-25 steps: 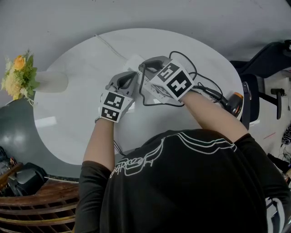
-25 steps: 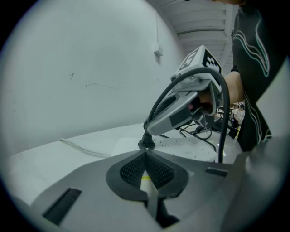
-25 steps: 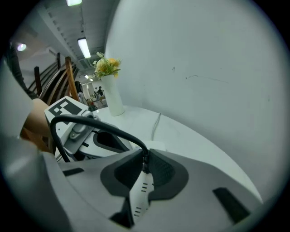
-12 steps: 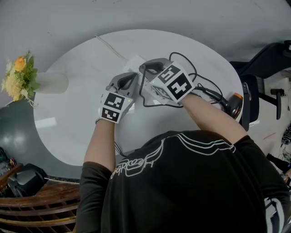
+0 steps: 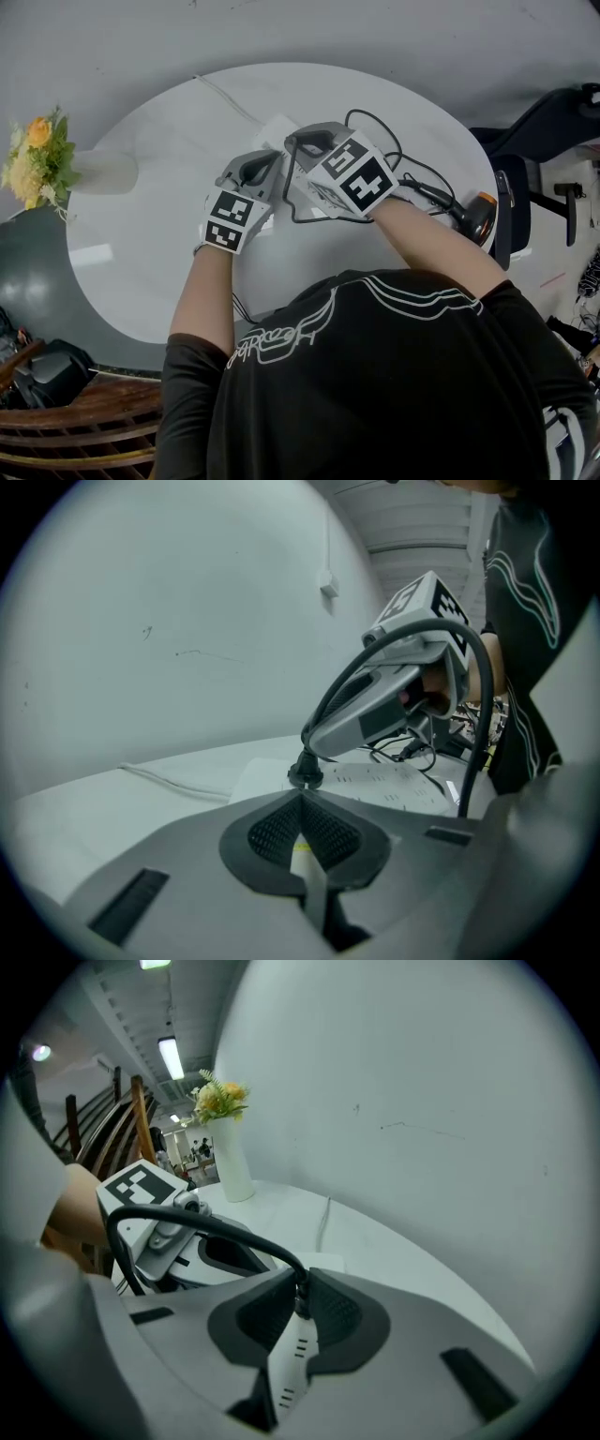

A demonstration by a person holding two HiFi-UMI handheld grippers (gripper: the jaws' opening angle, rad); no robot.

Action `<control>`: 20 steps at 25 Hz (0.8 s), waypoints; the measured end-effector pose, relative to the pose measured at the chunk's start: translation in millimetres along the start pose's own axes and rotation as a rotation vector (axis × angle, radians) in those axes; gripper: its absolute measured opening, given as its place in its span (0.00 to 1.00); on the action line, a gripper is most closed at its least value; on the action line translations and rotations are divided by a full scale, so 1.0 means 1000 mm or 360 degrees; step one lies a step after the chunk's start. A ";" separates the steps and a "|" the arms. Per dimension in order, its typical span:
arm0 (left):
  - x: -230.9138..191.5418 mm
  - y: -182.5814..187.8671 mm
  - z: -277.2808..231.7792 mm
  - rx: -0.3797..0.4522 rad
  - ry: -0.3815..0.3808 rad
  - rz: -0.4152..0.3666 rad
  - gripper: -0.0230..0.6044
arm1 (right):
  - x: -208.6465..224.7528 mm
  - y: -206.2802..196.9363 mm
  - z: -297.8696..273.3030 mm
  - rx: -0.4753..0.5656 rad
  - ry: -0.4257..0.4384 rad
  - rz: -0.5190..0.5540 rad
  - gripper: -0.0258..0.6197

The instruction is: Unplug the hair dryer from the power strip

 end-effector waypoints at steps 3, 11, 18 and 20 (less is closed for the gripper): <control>0.001 0.000 0.001 0.0001 0.0004 0.0002 0.04 | -0.007 0.002 0.000 -0.0022 -0.0017 0.0110 0.08; 0.001 0.001 -0.002 -0.0003 0.0009 0.0007 0.04 | 0.011 -0.005 0.003 0.0032 0.0034 -0.0125 0.08; 0.001 0.001 -0.001 -0.0001 0.0005 0.0005 0.04 | -0.009 0.001 0.004 -0.0012 -0.0029 0.0128 0.08; 0.001 0.001 -0.001 -0.0005 0.0009 0.0012 0.04 | -0.007 0.000 0.004 -0.0013 -0.0011 0.0140 0.08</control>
Point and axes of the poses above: the fingertips, and each gripper's own axes: z backward along the fingers, x to its right, y out of its top, the point moved 9 cm from there along z, backward along the fingers, and after that the axes turned 4 degrees about x, right-handed, at the moved point
